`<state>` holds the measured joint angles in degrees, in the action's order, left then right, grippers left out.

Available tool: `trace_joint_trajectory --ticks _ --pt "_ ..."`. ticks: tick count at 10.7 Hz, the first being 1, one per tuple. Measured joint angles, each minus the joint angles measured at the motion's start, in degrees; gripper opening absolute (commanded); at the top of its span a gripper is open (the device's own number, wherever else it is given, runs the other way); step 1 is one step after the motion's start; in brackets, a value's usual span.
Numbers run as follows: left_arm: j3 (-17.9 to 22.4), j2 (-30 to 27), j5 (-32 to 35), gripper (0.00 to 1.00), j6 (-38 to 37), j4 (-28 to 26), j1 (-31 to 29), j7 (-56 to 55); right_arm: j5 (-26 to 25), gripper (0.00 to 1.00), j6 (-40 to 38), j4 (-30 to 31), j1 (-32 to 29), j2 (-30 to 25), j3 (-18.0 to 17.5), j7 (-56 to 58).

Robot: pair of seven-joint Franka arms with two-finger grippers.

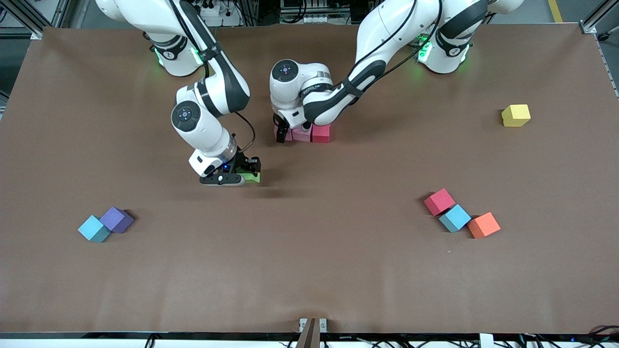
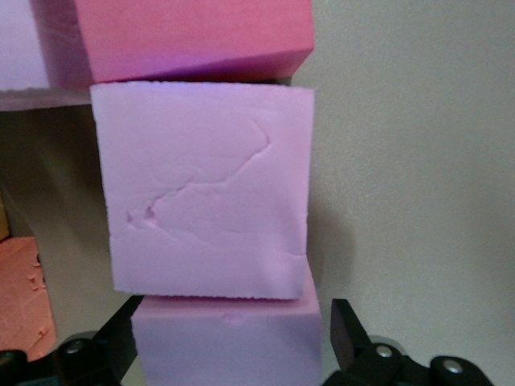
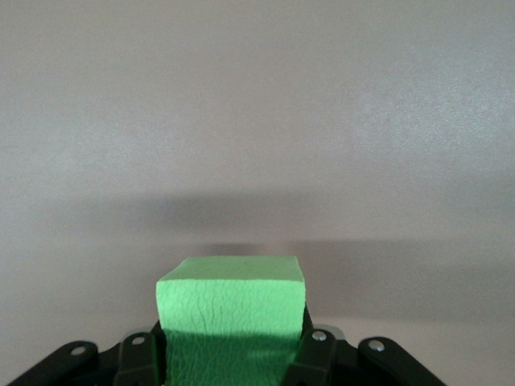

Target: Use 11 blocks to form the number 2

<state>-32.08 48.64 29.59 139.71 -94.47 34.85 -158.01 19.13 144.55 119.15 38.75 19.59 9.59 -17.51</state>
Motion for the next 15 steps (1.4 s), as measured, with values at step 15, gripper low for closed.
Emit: trace_joint_trajectory --ticks 15 --pt "-6.2 -1.4 0.7 1.0 -3.9 -1.0 -5.4 1.6 0.0 0.07 0.0 0.0 0.0 0.0 0.0 0.0"
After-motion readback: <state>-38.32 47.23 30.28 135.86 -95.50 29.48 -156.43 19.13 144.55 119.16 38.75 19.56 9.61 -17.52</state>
